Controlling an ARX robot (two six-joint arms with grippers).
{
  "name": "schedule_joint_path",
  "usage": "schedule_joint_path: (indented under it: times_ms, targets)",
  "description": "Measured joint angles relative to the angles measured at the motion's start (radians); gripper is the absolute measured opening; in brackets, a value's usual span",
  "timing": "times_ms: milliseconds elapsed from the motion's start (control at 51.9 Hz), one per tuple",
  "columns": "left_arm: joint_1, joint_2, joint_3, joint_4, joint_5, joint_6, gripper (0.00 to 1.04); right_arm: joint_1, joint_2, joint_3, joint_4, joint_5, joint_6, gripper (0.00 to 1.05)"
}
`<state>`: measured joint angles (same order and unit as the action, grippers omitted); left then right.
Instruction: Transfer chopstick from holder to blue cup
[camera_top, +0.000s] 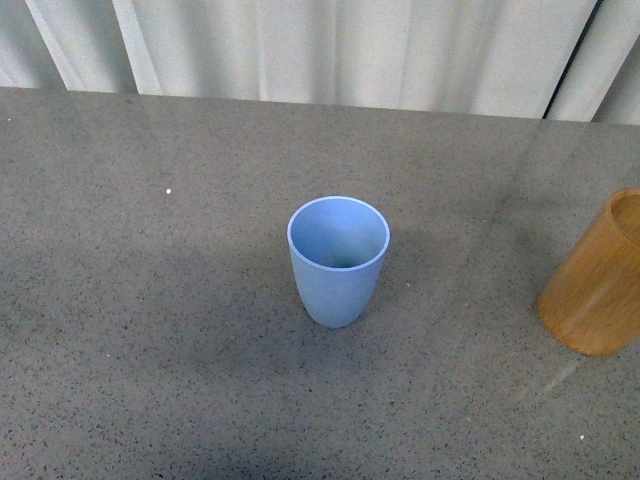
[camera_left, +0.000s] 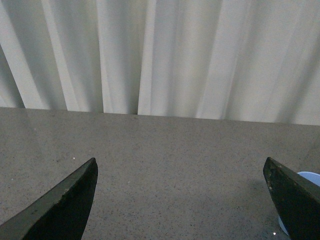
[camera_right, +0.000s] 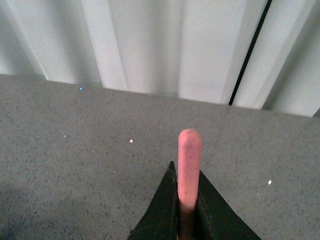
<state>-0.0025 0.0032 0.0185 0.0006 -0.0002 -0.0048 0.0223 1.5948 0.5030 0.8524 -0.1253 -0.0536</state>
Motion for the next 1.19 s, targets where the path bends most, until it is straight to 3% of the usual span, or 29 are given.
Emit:
schedule_joint_path:
  times_ms: [231,424,616,905,1194]
  targets:
    - [0.000,0.000,0.000,0.000,0.000,0.000,0.98,0.094,-0.247,0.081,-0.137,0.041,-0.066,0.02]
    - [0.000,0.000,0.000,0.000,0.000,0.000,0.98,0.262,-0.322,0.178,-0.208,0.080,-0.066,0.02]
    - [0.000,0.000,0.000,0.000,0.000,0.000,0.98,0.465,-0.219,0.217,-0.175,0.145,-0.042,0.02]
    - [0.000,0.000,0.000,0.000,0.000,0.000,0.98,0.560,-0.025,0.265,-0.111,0.200,-0.020,0.02]
    - [0.000,0.000,0.000,0.000,0.000,0.000,0.98,0.597,0.095,0.315,-0.054,0.190,0.006,0.02]
